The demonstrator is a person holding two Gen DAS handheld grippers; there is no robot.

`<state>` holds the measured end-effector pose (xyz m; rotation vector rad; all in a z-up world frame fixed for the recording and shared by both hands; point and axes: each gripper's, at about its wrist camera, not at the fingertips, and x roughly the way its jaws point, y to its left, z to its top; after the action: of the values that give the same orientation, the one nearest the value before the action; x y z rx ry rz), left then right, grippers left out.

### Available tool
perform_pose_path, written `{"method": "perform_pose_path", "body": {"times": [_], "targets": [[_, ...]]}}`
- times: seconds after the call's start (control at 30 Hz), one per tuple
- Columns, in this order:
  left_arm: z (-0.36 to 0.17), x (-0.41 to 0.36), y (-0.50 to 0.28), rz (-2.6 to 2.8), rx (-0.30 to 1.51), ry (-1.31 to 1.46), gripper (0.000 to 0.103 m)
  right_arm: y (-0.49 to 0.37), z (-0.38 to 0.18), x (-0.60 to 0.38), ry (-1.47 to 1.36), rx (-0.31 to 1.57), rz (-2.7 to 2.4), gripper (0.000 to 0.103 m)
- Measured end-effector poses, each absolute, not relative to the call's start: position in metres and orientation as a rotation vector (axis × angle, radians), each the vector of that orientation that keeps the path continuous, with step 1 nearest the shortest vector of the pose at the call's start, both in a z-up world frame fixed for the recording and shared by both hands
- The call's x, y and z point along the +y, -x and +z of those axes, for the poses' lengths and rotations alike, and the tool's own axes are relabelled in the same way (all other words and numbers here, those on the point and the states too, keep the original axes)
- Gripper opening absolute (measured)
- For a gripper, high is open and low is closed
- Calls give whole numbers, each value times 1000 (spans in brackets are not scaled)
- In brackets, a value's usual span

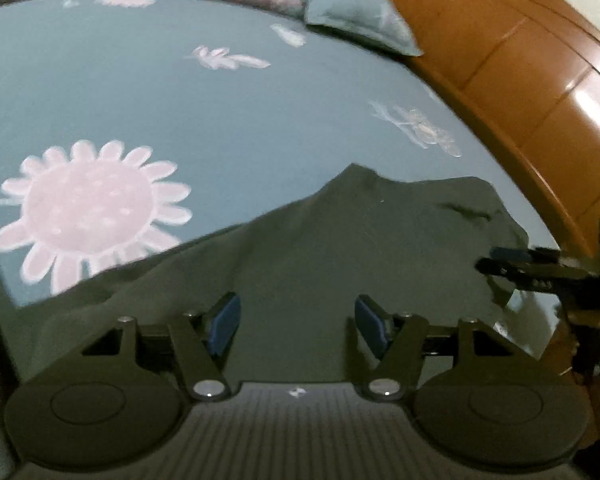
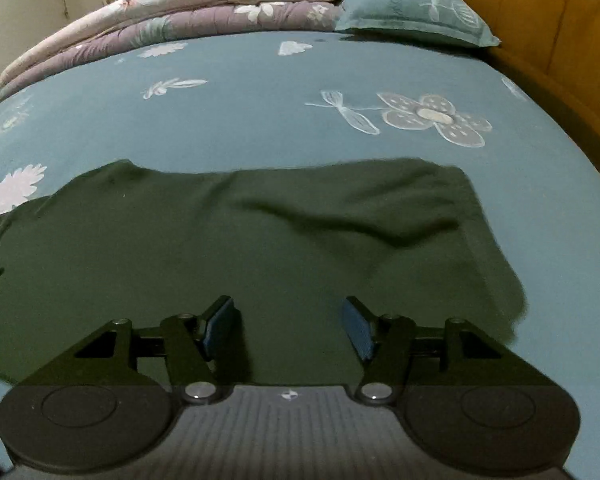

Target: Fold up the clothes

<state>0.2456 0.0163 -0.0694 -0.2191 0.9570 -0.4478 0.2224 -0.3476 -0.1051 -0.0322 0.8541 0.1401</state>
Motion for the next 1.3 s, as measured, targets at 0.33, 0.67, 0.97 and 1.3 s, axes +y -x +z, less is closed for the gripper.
{"method": "perform_pose_path", "body": {"times": [0.33,0.67,0.97,1.3], "targets": [[-69,-40,-229,-435,1002,-5,68,-231,-106,-367,42,858,137,74],[-54,-87,-222,-439,938,-230,68,-236,-111,-360,75,925,196,97],[-69,-108,-218,-442,966,-287,72,-236,-114,-354,124,937,227,103],[-69,-118,-211,-454,984,-303,74,-235,-114,-352,125,936,221,103]]}}
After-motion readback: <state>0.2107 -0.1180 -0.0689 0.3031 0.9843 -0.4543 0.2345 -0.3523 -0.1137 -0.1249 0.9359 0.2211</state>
